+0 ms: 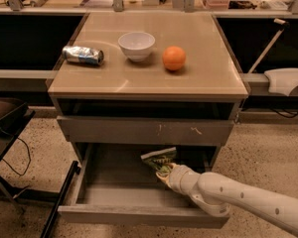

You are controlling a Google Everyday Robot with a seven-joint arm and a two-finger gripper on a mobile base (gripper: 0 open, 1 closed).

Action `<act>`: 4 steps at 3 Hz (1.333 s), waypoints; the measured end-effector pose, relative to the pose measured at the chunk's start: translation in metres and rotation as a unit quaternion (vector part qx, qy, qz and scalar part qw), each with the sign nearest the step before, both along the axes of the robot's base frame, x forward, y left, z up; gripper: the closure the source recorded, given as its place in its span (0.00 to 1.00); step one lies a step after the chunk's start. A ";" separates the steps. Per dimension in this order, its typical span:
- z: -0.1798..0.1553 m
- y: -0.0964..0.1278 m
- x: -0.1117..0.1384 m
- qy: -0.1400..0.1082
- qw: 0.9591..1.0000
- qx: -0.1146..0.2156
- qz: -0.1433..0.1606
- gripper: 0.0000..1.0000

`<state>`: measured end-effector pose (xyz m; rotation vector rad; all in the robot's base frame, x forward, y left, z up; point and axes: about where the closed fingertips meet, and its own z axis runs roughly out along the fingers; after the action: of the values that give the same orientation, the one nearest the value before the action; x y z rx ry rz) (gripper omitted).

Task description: Place green jalapeno chip bag into middle drawer

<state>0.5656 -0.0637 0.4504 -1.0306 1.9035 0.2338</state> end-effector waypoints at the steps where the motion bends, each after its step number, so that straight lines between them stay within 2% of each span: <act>1: -0.009 0.000 -0.001 0.014 1.000 -0.002 0.015 1.00; 2: -0.019 0.000 -0.004 0.023 0.999 0.002 0.022 1.00; 4: -0.041 -0.008 -0.013 0.020 0.999 0.032 0.005 1.00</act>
Offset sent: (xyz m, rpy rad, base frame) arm -0.0075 -0.0043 -0.0313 0.0100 0.0668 0.0573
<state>0.5525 -0.0713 0.4098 -0.9990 1.9144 0.3202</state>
